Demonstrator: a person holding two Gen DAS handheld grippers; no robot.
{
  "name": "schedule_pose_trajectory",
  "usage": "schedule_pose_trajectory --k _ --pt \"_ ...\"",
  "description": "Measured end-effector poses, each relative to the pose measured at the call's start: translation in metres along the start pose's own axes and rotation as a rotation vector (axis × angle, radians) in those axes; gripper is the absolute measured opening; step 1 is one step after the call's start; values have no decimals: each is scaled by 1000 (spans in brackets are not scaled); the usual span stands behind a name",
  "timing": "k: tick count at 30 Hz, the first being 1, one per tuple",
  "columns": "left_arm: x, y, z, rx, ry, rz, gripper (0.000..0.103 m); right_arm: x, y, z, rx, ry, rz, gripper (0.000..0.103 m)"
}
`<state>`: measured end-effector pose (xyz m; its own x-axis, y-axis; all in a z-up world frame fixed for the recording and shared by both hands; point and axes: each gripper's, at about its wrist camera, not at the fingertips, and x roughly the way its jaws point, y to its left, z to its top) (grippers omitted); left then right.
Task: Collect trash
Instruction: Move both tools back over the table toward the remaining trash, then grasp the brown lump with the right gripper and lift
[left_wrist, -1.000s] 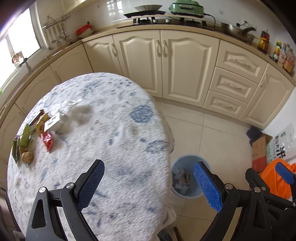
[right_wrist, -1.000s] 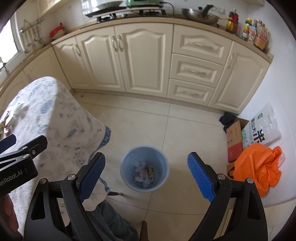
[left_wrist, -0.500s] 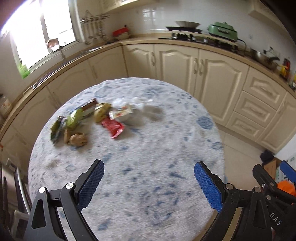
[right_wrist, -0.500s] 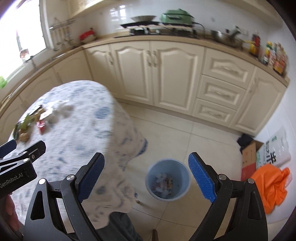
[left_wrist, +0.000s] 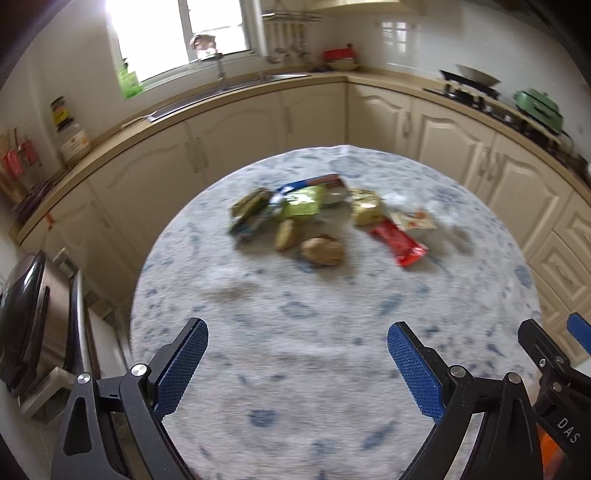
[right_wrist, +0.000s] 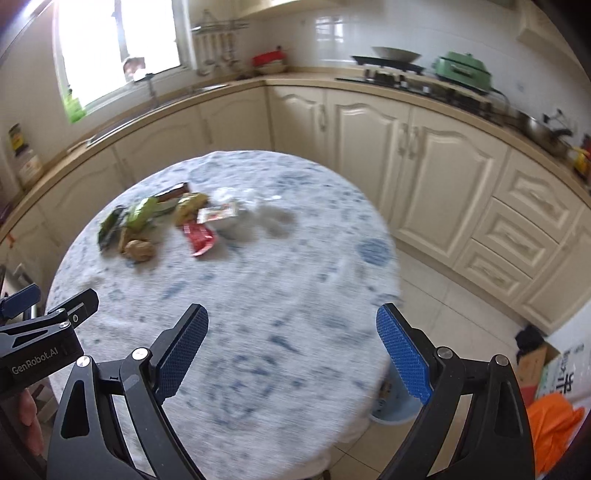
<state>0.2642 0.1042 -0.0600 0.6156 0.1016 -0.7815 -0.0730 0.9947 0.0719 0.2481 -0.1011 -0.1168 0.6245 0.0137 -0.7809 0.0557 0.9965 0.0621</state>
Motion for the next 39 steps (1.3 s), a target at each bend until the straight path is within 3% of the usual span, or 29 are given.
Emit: schedule_pose_trajectory --k 14,24,28,31,34,39 --pt "62 95 39 -165 80 85 96 67 109 44 -191 95 104 94" --pt "145 130 58 -212 150 56 96 138 155 62 -227 214 90 94" --pt "164 135 60 -219 165 10 96 156 166 60 -243 236 98 94" --pt "173 134 62 -211 172 2 96 166 171 57 -245 257 95 81" --pt "175 128 63 -207 174 -11 96 161 171 57 -250 232 122 44" --pt "176 113 69 -193 168 -17 96 157 163 57 -243 234 135 44"
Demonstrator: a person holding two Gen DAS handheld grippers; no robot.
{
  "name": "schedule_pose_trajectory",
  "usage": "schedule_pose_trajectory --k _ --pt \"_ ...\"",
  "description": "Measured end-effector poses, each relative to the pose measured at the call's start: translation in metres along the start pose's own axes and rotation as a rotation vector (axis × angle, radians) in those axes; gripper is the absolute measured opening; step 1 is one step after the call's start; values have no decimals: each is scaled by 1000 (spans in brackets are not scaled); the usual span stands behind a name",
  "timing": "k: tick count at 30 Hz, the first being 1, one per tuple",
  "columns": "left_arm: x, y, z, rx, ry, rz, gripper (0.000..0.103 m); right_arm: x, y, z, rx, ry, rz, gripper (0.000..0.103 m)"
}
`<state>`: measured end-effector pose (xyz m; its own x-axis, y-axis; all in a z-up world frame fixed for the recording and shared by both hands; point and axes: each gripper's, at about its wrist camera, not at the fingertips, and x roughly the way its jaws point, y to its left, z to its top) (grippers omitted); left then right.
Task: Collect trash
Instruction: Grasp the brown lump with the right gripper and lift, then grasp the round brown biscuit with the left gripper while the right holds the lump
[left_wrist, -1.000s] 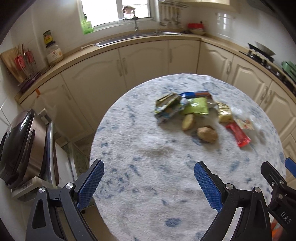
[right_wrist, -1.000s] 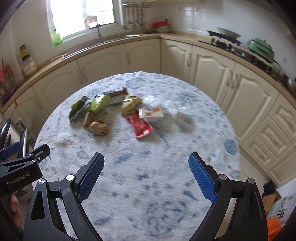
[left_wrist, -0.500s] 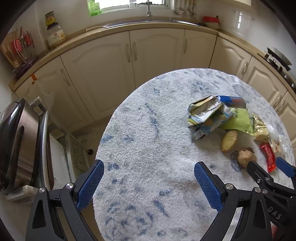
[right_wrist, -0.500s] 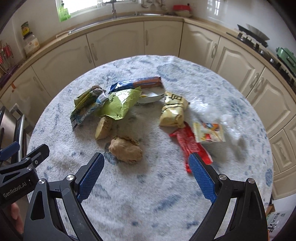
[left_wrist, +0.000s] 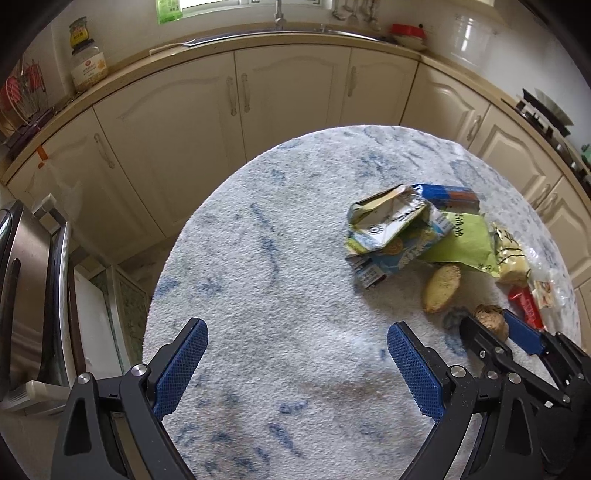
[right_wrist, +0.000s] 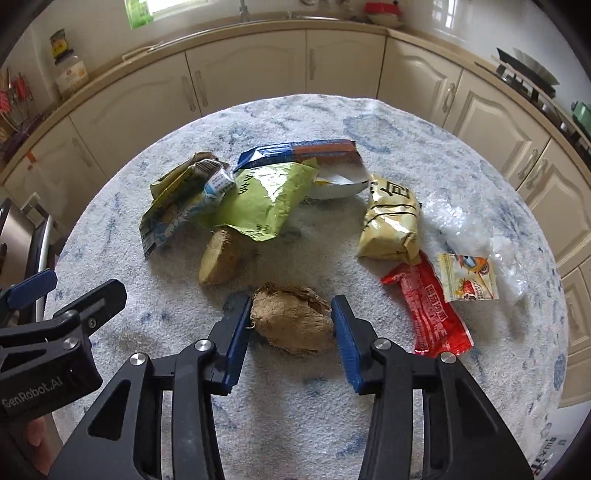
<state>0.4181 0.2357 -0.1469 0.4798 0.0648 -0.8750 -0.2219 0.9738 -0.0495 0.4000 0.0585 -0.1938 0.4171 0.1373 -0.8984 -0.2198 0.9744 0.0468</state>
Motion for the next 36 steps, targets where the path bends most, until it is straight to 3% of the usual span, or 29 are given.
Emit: schedule_pose_trajectory --k 5,12,23,25,29,30,36 --pt "-2 -23 2 30 -4 -12 96 -22 -21 2 46 -58 21 44" --pt "6 -61 10 83 -4 -47 95 -50 -63 12 96 -154 -39 44" --pt "50 -107 24 162 40 -12 80 -29 -113 17 177 -125 -42 44" --pt "53 -111 25 161 31 -30 70 -24 -116 17 186 -116 -39 44" --pt "52 -116 26 175 12 -53 30 -17 -117 16 193 -101 -34 44" --pt "52 -117 25 177 7 -46 25 -17 -117 15 192 -100 -32 44" --pt "44 -115 21 159 -5 -26 24 -25 -113 13 180 -114 -35 44"
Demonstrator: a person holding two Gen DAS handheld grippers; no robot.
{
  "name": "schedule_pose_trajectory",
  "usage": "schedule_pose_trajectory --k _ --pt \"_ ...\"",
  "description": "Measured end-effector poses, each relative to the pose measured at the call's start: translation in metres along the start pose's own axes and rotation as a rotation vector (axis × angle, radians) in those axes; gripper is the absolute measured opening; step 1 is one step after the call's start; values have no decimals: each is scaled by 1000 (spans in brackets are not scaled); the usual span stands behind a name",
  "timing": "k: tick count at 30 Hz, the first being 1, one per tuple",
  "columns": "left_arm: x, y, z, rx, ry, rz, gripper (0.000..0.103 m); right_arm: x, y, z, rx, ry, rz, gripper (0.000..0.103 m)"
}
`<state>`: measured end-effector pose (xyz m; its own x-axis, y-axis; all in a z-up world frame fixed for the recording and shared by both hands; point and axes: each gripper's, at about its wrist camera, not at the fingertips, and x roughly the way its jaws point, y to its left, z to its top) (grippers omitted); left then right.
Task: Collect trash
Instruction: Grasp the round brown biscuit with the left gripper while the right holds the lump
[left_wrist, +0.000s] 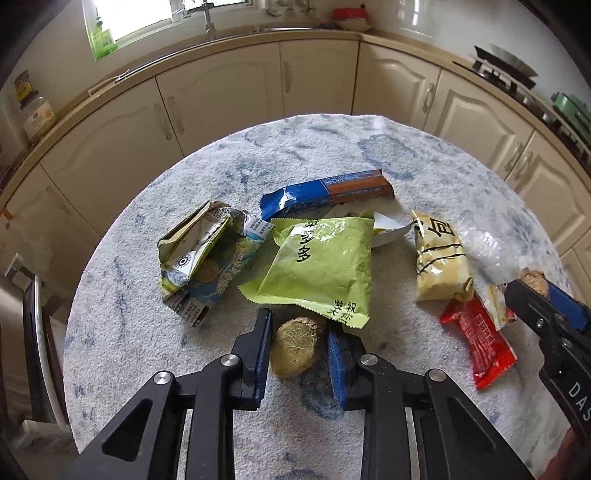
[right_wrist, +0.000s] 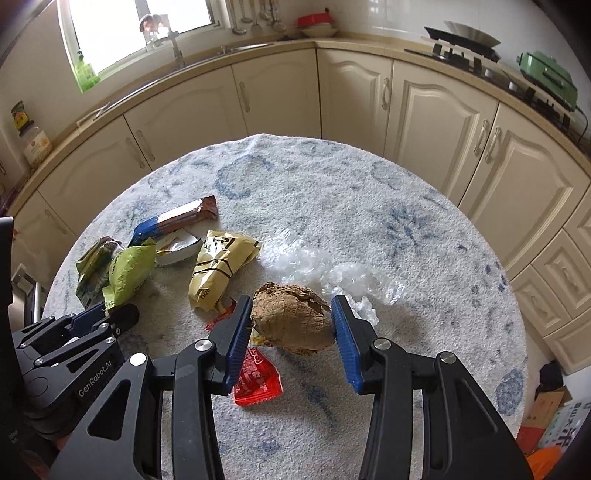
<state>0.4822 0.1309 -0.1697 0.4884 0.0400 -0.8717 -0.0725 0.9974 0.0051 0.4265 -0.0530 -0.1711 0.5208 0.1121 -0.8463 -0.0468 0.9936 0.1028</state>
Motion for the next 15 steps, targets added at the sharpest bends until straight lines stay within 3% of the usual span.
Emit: schedule_pose_trajectory --k 15 --pt "-74 -7 -33 21 -73 -35 24 -63 -8 -27 14 -66 -19 44"
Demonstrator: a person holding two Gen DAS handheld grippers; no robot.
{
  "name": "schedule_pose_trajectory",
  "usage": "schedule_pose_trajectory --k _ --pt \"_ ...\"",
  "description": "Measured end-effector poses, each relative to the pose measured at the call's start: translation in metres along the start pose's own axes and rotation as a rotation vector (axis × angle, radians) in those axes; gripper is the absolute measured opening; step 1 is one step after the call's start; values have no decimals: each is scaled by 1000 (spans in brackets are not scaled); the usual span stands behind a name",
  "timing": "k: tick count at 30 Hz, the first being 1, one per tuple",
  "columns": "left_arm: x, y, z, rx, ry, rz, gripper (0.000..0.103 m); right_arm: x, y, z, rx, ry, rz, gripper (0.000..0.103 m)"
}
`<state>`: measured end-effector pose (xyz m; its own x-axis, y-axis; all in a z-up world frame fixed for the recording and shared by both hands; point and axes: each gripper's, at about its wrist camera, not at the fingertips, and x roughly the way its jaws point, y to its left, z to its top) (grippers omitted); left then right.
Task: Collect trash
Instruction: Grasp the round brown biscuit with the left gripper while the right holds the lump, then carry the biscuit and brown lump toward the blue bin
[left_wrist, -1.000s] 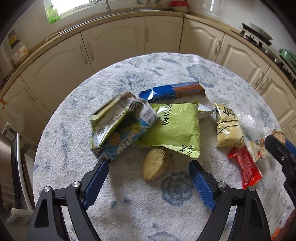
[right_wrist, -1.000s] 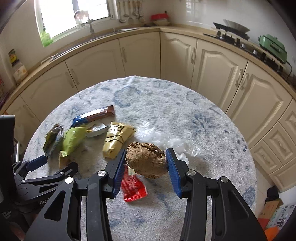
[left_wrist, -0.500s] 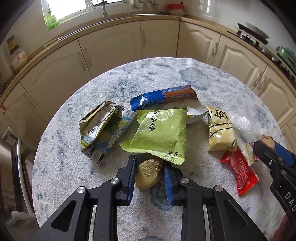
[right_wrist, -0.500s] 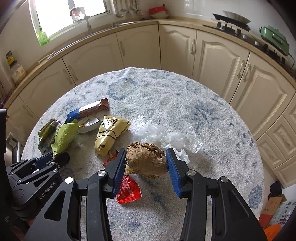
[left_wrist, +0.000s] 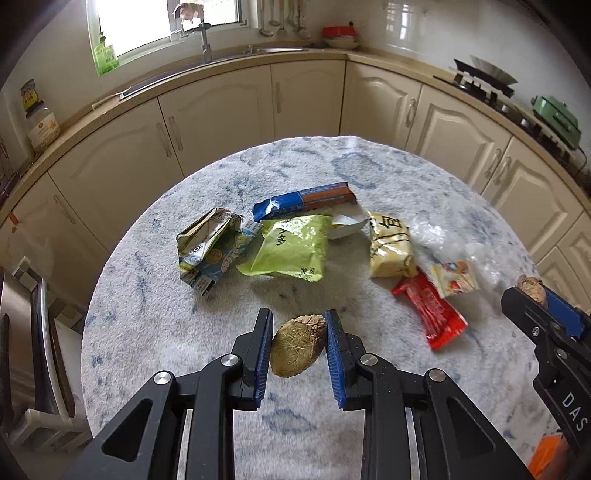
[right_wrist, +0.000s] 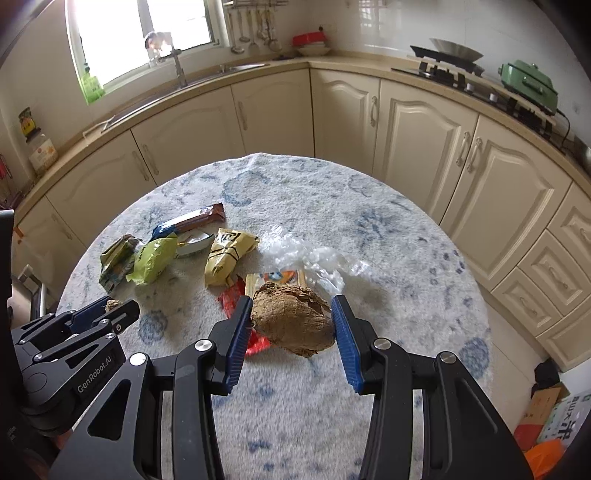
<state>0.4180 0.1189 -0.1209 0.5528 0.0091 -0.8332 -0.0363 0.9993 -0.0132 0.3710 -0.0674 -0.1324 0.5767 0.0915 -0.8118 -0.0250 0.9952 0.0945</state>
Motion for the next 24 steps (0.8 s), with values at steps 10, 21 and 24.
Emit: schedule_pose_trajectory --k 10,21,24 --pt "-53 -25 -27 52 -44 -33 24 -48 -21 -29 30 -43 -24 44" --pt "-89 -108 -61 214 -71 -97 24 -90 -87 -69 149 -74 -82 44" --pt "-92 -143 -72 278 -62 -131 24 -99 -117 -84 210 -71 -114 44"
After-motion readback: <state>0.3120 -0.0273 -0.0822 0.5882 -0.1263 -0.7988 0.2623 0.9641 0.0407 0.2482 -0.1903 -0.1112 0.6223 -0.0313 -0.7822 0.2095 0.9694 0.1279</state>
